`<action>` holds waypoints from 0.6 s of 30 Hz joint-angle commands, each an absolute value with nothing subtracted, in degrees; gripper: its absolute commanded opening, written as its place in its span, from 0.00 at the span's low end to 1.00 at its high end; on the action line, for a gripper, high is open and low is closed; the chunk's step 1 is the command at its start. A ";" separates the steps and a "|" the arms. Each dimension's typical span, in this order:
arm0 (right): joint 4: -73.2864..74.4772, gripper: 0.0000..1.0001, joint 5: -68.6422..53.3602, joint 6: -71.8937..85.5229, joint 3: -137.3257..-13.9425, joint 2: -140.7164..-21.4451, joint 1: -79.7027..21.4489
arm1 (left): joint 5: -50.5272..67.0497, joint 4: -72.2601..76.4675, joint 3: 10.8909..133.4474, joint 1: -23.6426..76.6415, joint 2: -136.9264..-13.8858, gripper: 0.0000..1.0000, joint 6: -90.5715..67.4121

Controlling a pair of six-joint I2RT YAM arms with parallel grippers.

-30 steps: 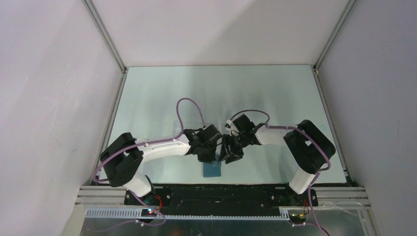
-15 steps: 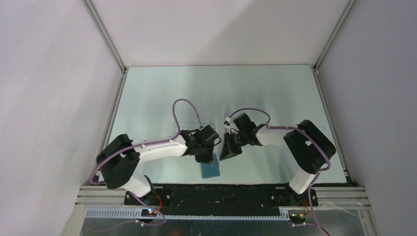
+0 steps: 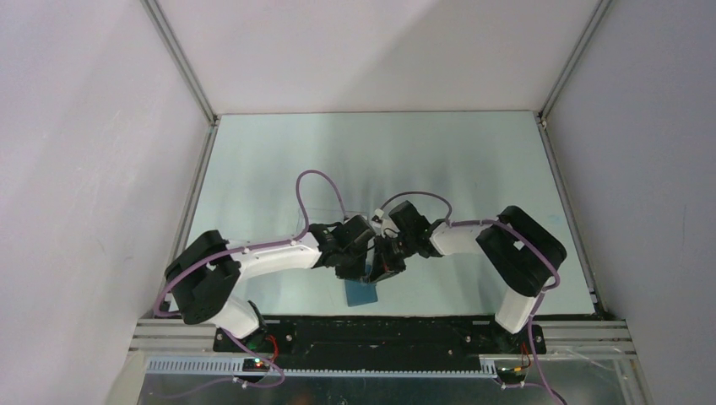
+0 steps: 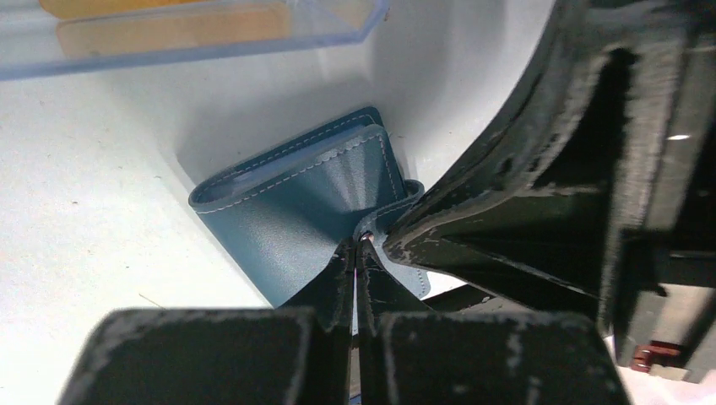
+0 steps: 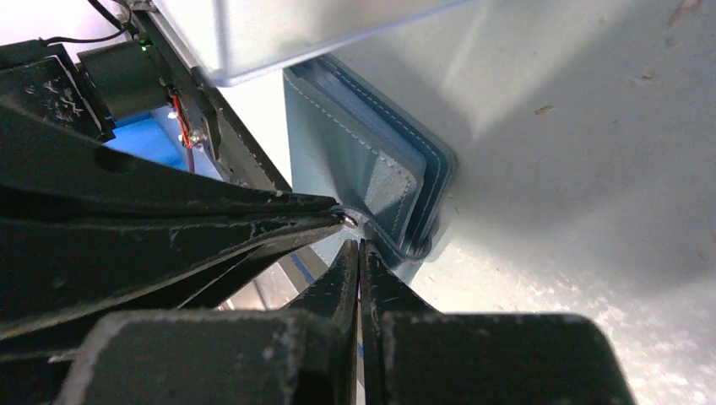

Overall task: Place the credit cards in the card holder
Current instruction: Close the card holder at the center of the board.

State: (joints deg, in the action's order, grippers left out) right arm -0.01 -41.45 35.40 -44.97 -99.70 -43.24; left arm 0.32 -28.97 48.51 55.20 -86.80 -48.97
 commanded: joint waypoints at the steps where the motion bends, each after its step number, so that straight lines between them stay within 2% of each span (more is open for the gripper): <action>1: -2.83 0.00 -40.44 36.54 -44.83 -102.08 -44.30 | -1.15 -29.59 47.41 54.89 -86.25 0.00 -47.48; 13: -0.49 0.00 -34.74 36.83 -44.90 -104.46 -44.77 | -0.91 -29.67 47.42 54.84 -85.45 0.00 -47.42; 15: 1.88 0.00 -33.75 36.33 -44.90 -105.10 -44.82 | -0.76 -29.70 47.64 54.84 -84.55 0.03 -47.72; 18: 3.77 0.00 -32.41 35.89 -44.91 -105.52 -45.03 | -0.70 -29.56 47.68 54.54 -82.20 0.16 -48.61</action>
